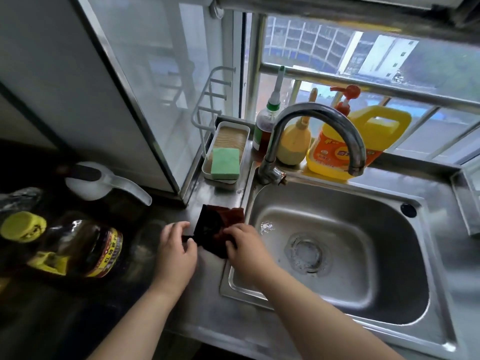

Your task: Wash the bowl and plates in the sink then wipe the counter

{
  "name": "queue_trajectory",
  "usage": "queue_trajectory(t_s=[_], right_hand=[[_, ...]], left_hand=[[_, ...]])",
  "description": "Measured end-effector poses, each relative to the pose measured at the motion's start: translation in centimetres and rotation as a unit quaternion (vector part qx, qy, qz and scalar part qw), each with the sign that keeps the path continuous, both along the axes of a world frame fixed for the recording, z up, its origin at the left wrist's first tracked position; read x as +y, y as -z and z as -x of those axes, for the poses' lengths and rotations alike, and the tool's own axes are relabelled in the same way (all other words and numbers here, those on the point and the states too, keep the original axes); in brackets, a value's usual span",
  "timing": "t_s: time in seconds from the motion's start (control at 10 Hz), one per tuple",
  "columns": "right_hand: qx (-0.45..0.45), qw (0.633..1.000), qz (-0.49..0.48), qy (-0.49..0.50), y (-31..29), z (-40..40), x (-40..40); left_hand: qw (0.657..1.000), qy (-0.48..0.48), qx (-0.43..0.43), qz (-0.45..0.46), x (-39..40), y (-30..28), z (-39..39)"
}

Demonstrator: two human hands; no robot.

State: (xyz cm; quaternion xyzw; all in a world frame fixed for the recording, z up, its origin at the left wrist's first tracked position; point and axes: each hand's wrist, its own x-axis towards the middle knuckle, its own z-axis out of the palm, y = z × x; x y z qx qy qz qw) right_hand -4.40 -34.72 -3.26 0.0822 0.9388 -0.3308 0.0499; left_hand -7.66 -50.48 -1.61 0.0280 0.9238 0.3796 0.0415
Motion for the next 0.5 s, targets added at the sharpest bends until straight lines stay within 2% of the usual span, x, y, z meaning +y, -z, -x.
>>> queue_trajectory(t_s=[0.1,0.2,0.3,0.4,0.5], right_hand=[[-0.014,0.997,-0.069,-0.030,0.0,-0.8,0.3],[-0.083,0.989,-0.076,-0.093,-0.4,-1.1,0.3],[-0.114,0.986,-0.074,-0.096,-0.7,-1.3,0.6],[-0.066,0.998,-0.004,0.001,-1.9,-2.1,2.1],[-0.025,0.993,0.055,0.098,-4.2,-4.8,5.0]], left_hand=[[0.980,0.150,0.061,0.115,0.9,0.0,-0.5],[0.938,0.262,0.027,0.225,2.2,0.3,-0.3],[0.911,0.252,-0.076,0.317,2.7,1.0,0.7],[0.897,0.237,-0.104,0.358,3.1,0.8,1.8],[0.888,0.240,-0.130,0.370,3.9,-0.4,2.7]])
